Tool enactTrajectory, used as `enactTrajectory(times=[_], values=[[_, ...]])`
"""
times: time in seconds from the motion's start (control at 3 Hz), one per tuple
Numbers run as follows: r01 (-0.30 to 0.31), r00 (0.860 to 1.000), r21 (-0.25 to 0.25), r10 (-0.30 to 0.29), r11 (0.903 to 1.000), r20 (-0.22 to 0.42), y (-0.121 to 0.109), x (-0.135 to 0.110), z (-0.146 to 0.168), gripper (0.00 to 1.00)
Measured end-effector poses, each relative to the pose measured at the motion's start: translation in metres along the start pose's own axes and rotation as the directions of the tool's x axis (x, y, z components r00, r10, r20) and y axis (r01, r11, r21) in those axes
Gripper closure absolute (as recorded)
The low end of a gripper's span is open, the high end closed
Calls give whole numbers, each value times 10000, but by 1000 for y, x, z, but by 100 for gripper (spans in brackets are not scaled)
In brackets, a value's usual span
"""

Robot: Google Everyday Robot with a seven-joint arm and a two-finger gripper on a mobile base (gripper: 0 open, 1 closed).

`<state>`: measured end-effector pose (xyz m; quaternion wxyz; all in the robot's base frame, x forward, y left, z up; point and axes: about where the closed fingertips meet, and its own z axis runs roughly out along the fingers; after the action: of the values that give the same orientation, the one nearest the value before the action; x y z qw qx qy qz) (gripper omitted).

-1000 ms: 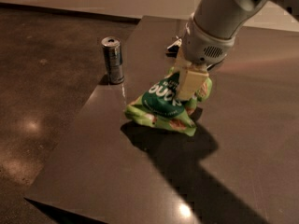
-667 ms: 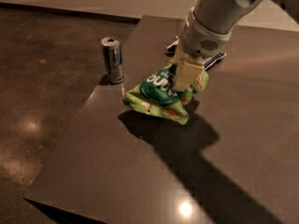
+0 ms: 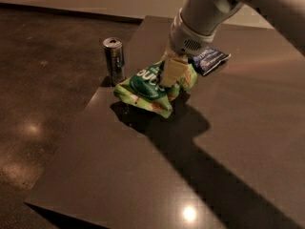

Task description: Move green rice chip bag near redbull can

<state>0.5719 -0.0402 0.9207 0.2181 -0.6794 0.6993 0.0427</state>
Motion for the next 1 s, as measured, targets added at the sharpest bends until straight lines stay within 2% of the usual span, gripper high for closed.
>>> enactTrajectory(times=[0.67, 1.0], values=[[93, 9997, 55, -92, 9999, -225, -7, -17, 20, 52], [120, 9992, 24, -119, 9999, -374, -7, -16, 26, 28]])
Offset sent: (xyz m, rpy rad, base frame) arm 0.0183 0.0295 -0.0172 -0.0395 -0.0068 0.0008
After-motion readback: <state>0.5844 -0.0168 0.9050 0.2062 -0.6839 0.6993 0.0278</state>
